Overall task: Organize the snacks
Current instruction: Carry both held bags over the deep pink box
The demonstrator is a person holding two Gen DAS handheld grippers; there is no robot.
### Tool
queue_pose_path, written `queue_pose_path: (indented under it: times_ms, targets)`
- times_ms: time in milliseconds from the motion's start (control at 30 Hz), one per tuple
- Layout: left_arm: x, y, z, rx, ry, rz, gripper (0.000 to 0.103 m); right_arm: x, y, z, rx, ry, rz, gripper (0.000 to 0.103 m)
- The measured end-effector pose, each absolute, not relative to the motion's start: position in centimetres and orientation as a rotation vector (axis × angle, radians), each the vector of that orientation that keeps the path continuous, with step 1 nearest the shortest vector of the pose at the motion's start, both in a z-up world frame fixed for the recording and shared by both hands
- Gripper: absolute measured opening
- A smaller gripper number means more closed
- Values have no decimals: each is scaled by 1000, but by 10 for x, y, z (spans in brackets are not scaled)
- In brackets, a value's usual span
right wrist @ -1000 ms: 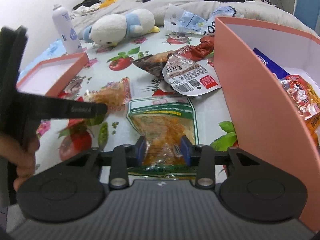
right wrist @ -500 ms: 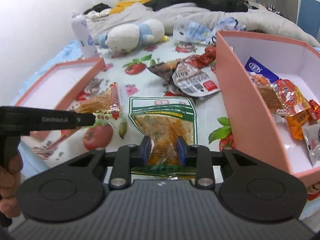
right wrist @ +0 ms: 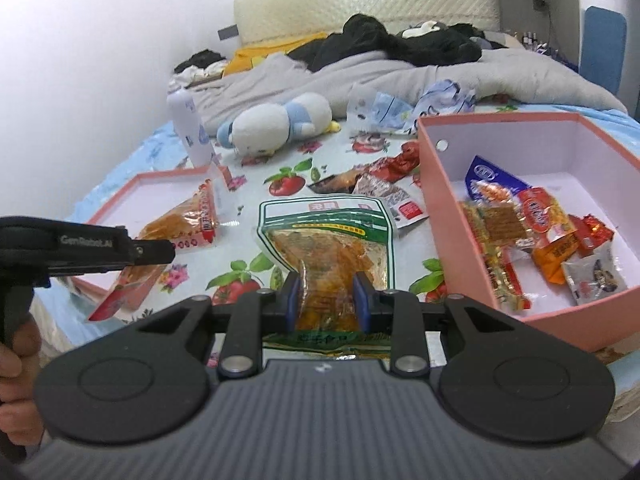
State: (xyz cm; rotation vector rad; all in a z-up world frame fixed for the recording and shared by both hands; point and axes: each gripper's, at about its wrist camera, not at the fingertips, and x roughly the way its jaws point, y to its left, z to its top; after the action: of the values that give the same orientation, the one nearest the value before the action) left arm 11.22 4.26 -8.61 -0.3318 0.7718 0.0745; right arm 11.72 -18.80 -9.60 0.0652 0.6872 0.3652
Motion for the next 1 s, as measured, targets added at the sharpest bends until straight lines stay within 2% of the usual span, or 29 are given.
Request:
queue_pose_path:
  times_ms: [400,667,1000]
  targets:
    - [122,-18,-50,-334,730,-60,24,94,-240,-62,96,613,249,31]
    - [149,-70,-38,-285,730,-183,24,86,-290,-61,168,591,133,31]
    - [210,-132,-31,-226,710,-295,24,137,-346,-64,173,561,16,31]
